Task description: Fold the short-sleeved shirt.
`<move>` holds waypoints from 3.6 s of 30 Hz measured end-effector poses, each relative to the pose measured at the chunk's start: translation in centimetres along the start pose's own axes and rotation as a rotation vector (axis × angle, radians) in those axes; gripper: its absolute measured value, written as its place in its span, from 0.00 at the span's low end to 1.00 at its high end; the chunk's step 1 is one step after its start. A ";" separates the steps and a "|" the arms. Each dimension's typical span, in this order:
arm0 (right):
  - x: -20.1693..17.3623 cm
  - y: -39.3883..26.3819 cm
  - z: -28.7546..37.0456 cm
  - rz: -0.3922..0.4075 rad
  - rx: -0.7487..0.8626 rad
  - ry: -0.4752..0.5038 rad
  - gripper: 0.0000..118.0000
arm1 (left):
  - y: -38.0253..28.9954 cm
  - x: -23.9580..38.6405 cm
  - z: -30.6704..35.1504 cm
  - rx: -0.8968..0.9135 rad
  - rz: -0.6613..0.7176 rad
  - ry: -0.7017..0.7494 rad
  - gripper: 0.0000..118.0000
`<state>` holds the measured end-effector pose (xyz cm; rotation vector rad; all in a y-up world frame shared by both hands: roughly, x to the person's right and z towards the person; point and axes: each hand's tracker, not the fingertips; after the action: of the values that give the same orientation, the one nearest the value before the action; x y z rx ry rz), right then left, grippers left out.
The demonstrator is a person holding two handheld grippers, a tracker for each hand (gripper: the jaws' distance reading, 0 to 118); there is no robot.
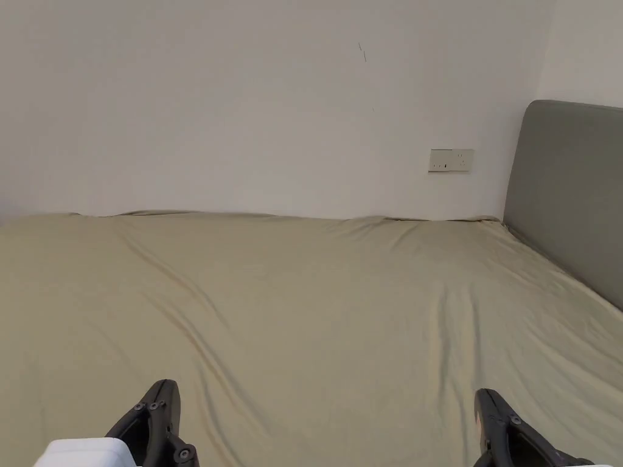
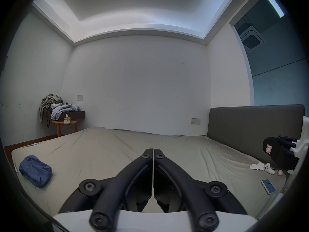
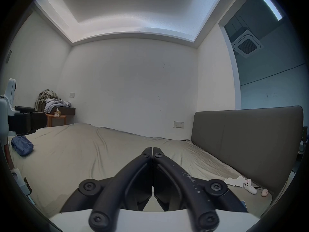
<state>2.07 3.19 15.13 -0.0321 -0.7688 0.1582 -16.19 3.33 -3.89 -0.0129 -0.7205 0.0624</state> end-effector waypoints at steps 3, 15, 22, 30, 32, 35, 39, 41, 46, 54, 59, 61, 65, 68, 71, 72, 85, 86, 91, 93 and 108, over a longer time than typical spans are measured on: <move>0.1 0.0 0.2 -0.010 0.003 -0.003 0.02 | 0.1 -0.1 0.1 -0.005 0.006 -0.003 0.00; -0.1 0.2 0.3 -0.024 -0.002 0.009 0.02 | 0.4 -0.3 0.5 0.004 0.004 -0.008 0.00; -0.4 0.1 0.2 -0.023 -0.007 0.019 0.02 | 0.2 -0.6 0.4 -0.001 0.005 -0.001 0.00; -0.6 0.3 0.2 -0.017 -0.006 0.022 0.02 | 0.1 -0.9 0.3 -0.014 0.011 0.004 0.00; -0.7 0.3 0.2 -0.018 -0.007 0.025 0.02 | 0.1 -1.0 0.3 -0.012 0.021 0.004 0.00; -0.7 0.4 0.3 -0.016 -0.006 0.026 0.02 | 0.1 -1.0 0.3 -0.014 0.021 0.006 0.00; -0.7 0.5 0.3 -0.016 -0.004 0.026 0.02 | 0.2 -1.1 0.3 -0.015 0.021 0.009 0.00; -0.7 0.6 0.4 -0.013 -0.003 0.024 0.02 | 0.1 -1.1 0.3 -0.018 0.020 0.007 0.00; -0.7 0.6 0.4 -0.014 -0.005 0.026 0.02 | 0.1 -1.0 0.4 -0.015 0.015 0.006 0.00; -0.7 0.6 0.5 -0.016 -0.002 0.027 0.02 | 0.2 -0.9 0.4 -0.015 0.014 0.002 0.00; -0.7 0.6 0.5 -0.014 -0.005 0.029 0.02 | 0.2 -0.8 0.4 -0.017 0.010 0.003 0.00; -0.7 0.6 0.5 -0.015 -0.007 0.031 0.02 | 0.1 -0.9 0.4 -0.018 0.008 0.003 0.00; -0.7 0.6 0.5 -0.014 -0.004 0.030 0.02 | 0.1 -0.9 0.4 -0.019 0.011 0.000 0.00; -0.8 0.6 0.5 -0.013 -0.006 0.030 0.02 | 0.1 -0.8 0.3 -0.021 0.004 0.000 0.00; -0.8 0.6 0.5 -0.013 -0.007 0.031 0.02 | 0.1 -0.8 0.3 -0.024 0.007 -0.003 0.00; -0.8 0.6 0.5 -0.013 -0.006 0.032 0.02 | 0.1 -0.8 0.3 -0.024 0.007 -0.003 0.00; -0.9 0.7 0.6 -0.013 -0.007 0.040 0.02 | 0.2 -0.9 0.3 -0.026 0.001 -0.001 0.00; -1.0 0.7 0.6 -0.013 -0.006 0.040 0.02 | 0.2 -0.8 0.3 -0.026 0.001 -0.001 0.00; -1.0 0.7 0.6 -0.015 -0.004 0.037 0.02 | 0.2 -0.8 0.3 -0.023 -0.003 -0.002 0.01; -1.0 0.7 0.6 -0.015 -0.004 0.039 0.02 | 0.2 -0.9 0.4 -0.017 -0.005 -0.003 0.01; -0.3 0.3 0.3 -0.018 0.039 0.058 1.00 | 0.4 -0.7 1.0 0.042 -0.037 0.009 1.00</move>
<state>1.60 3.42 15.11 0.0073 -0.7075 0.1547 -17.45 3.72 -3.60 0.0401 -0.7098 0.0424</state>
